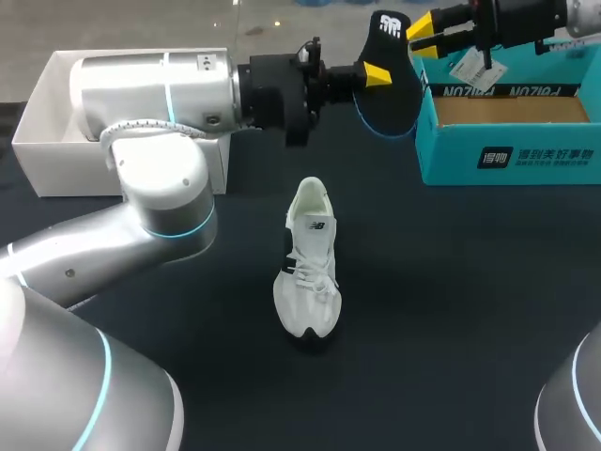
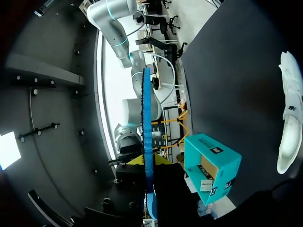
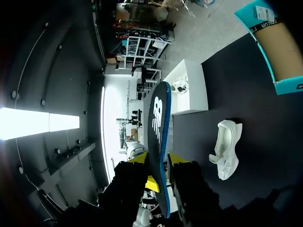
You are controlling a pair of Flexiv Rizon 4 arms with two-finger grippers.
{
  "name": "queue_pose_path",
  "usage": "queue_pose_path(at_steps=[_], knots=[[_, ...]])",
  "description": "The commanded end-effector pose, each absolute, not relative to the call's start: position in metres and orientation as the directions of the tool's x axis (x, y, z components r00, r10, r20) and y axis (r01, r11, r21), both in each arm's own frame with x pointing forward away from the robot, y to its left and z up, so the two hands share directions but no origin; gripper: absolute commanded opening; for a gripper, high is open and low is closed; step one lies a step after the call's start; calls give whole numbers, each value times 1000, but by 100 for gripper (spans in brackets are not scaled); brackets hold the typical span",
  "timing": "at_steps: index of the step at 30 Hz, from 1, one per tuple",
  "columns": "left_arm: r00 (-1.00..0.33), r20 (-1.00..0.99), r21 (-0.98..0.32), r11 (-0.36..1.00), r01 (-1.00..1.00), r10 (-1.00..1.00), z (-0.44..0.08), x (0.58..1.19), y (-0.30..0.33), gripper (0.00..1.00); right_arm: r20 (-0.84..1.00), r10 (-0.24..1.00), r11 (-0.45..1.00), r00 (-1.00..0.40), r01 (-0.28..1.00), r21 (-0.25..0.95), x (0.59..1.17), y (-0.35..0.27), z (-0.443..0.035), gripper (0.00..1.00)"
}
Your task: Take the shoe out of the shoebox, open the shoe tongue, remove and reinsert the insole, then place the shoe into the shoebox
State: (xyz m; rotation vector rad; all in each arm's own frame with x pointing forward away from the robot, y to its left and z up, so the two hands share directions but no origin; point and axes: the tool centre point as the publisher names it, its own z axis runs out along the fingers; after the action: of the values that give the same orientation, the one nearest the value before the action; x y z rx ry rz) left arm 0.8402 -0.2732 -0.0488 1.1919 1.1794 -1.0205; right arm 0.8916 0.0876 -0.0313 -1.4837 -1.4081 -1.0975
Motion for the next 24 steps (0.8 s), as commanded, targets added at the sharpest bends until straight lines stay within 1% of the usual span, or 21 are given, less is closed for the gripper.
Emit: queue_pose_path(at_steps=[1,5,9,13,15,19,24], knots=[[118,-993,119,125,985,15,-50,837,-265,0,966,257,-106,-24,993,53,878,78,-29,100],[107,-994,107,136,985,5,-47,839,-255,0,971,222,-109,-85,988,112,866,68,-22,100],[102,-995,101,156,983,2,-46,844,-247,0,949,262,-130,-179,967,218,852,55,-19,100],[90,-996,87,151,985,-12,-44,846,-240,0,950,256,-153,-177,963,221,839,46,-20,100],[85,-996,81,151,985,-17,-42,847,-238,0,957,237,-173,-166,962,210,831,42,-19,100],[69,-997,64,137,988,-29,-38,844,-233,0,960,214,-203,-180,953,224,821,38,-20,100],[62,-997,57,126,990,-35,-37,843,-230,0,960,196,-199,-198,951,237,807,37,-24,100]])
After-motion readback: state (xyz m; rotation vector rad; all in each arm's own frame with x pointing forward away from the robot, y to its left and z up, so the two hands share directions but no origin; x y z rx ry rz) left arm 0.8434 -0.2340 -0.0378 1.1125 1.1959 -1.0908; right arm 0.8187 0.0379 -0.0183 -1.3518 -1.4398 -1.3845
